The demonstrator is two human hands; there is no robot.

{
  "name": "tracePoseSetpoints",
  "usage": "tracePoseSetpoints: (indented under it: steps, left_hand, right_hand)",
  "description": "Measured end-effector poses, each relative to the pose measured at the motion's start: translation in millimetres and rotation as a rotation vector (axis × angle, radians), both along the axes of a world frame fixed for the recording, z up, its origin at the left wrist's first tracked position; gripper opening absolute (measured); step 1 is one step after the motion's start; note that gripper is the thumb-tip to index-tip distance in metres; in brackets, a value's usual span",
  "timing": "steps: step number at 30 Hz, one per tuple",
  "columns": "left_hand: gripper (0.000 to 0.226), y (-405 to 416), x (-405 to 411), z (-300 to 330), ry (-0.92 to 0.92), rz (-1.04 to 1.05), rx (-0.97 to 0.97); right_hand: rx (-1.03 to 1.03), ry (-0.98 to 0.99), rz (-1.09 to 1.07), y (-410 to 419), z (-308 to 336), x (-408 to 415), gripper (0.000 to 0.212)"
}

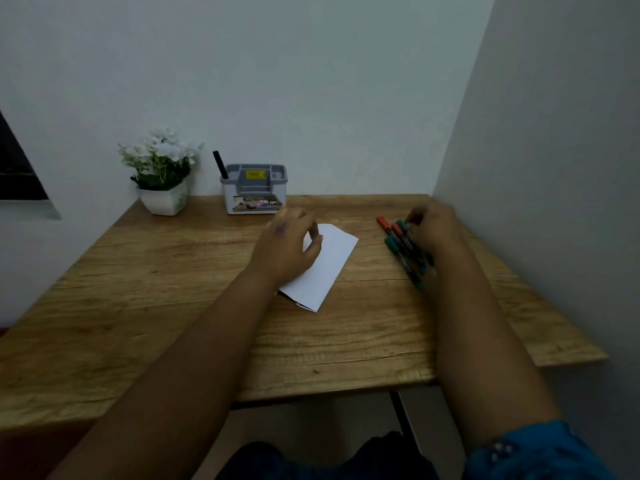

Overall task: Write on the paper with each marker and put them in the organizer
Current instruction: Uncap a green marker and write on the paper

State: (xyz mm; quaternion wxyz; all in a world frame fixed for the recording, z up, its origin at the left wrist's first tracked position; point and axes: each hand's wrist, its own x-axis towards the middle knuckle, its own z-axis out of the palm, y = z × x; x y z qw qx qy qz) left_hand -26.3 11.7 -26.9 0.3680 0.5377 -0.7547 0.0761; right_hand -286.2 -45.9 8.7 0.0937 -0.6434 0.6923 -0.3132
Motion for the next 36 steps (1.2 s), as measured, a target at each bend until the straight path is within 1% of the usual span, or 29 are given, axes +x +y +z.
tracePoseSetpoints:
  steps: [2,6,9,11,12,13,14,15,16,17,18,19,20,22,24,25,27,31,36]
  left_hand:
    - [0.01,4.2,6.9,-2.6,0.02,0.008,0.021]
    - [0.011,6.9,12.9,-0.1,0.066,0.023,0.041]
    - [0.012,6.4,11.8,1.1,0.074,0.053,0.07]
    - [0.013,6.3,12.8,0.0,0.075,0.084,0.086]
    - [0.014,6.3,14.3,0.4,0.076,0.098,0.096]
    - [0.018,6.4,15.6,0.8,0.078,0.106,0.112]
    - [0.027,6.4,15.9,1.2,0.064,0.1,0.134]
    - [0.039,7.0,14.9,2.2,-0.001,0.078,0.143]
    - [0.051,8.3,12.2,2.8,-0.115,0.05,0.126]
    - [0.058,8.5,8.3,2.5,-0.23,0.021,0.087]
    - [0.058,8.6,4.3,2.3,-0.3,-0.008,0.052]
    - [0.055,8.6,2.4,2.7,-0.313,-0.025,0.044]
    - [0.047,8.2,3.2,4.5,-0.283,-0.028,0.072]
    - [0.03,7.2,10.8,9.7,-0.151,-0.014,0.211]
    - [0.028,6.9,20.9,12.2,-0.105,-0.029,0.326]
    - [0.026,7.6,25.1,12.6,-0.107,-0.044,0.337]
    - [0.025,10.5,29.0,13.0,-0.133,-0.055,0.29]
    - [0.026,12.6,30.8,15.6,-0.164,-0.014,0.201]
    - [0.027,15.0,30.3,18.5,-0.142,0.011,0.239]
  right_hand:
    - [0.084,0.048,0.032,0.0,0.7,-5.5,0.009]
    - [0.22,0.161,0.073,1.9,-0.5,7.1,0.03]
    - [0.249,0.359,0.055,0.7,-2.3,18.0,0.04]
    - [0.244,0.441,0.072,2.0,-1.6,24.0,0.039]
    - [0.241,0.413,0.101,2.4,-1.7,26.8,0.034]
    - [0.228,0.342,0.147,4.1,-2.4,30.4,0.029]
    - [0.19,0.244,0.212,8.1,-2.8,36.6,0.024]
    - [0.138,0.157,0.297,15.3,-2.4,45.7,0.02]
    - [0.083,0.093,0.398,23.2,-2.8,56.8,0.018]
    - [0.017,0.067,0.505,30.9,-3.7,69.3,0.017]
    - [-0.056,0.07,0.602,37.1,-5.2,82.0,0.019]
    - [-0.115,0.082,0.668,42.2,-6.6,93.4,0.022]
    - [-0.143,0.096,0.705,44.8,-7.7,102.2,0.023]
    - [-0.171,0.128,0.764,47.7,-10.2,111.2,0.02]
    - [-0.191,0.163,0.812,49.0,-13.9,114.5,0.017]
    - [-0.191,0.186,0.822,50.0,-15.6,115.6,0.017]
    - [-0.202,0.206,0.843,50.4,-18.5,117.2,0.02]
    - [-0.202,0.204,0.85,47.1,-18.4,117.0,0.02]
    - [-0.176,0.22,0.833,44.6,-21.6,120.1,0.019]
